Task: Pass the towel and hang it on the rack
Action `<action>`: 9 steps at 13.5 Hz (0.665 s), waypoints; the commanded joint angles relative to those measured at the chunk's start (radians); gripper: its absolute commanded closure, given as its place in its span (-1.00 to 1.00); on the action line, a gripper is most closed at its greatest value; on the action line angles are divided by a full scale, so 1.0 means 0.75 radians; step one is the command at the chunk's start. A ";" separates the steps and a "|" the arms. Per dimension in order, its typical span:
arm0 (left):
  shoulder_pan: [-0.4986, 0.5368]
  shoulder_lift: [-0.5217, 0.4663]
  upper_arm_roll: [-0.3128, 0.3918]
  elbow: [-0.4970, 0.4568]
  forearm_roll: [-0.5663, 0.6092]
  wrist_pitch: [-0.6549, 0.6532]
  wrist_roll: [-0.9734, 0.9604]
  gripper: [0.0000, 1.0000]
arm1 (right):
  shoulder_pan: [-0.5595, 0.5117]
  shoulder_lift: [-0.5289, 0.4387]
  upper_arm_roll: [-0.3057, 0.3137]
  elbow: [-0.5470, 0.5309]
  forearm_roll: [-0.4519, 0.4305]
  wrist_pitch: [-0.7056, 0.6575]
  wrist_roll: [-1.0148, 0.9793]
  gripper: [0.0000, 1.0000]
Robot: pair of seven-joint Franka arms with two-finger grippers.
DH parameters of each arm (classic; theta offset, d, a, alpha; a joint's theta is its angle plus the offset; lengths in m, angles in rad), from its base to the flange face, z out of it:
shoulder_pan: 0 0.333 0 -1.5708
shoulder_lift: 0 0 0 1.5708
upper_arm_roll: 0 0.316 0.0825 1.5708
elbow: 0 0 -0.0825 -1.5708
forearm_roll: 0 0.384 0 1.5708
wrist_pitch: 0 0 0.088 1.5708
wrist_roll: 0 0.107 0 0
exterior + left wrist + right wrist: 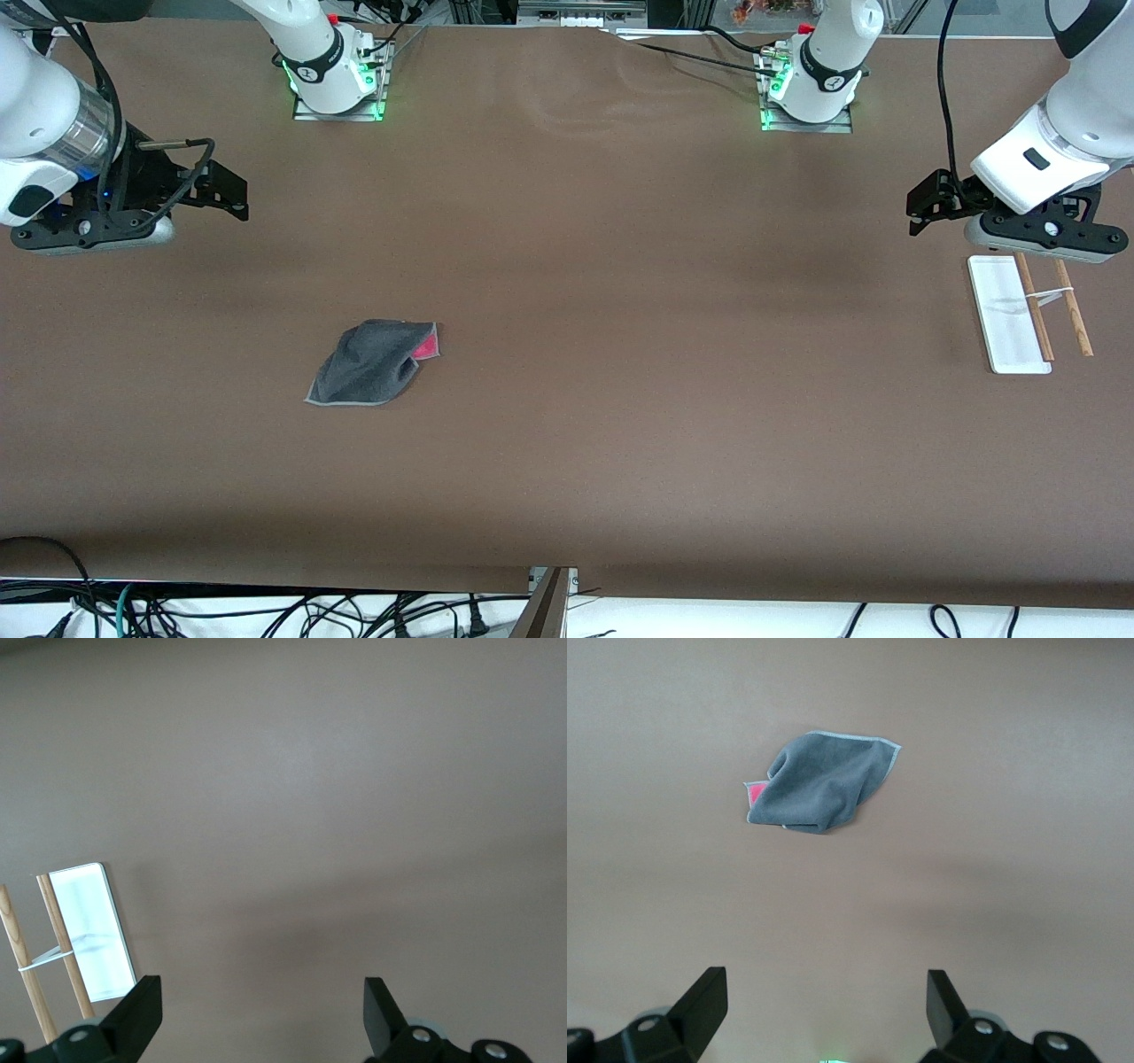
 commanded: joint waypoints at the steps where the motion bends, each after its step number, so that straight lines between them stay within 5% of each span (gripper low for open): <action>1: 0.014 -0.008 -0.007 0.004 -0.037 -0.019 -0.002 -1.00 | -0.012 0.004 0.021 0.020 -0.040 -0.004 -0.022 -0.99; 9: 0.014 -0.008 -0.007 0.002 -0.037 -0.019 -0.002 -1.00 | -0.002 0.004 0.023 0.007 -0.056 -0.008 -0.024 -0.99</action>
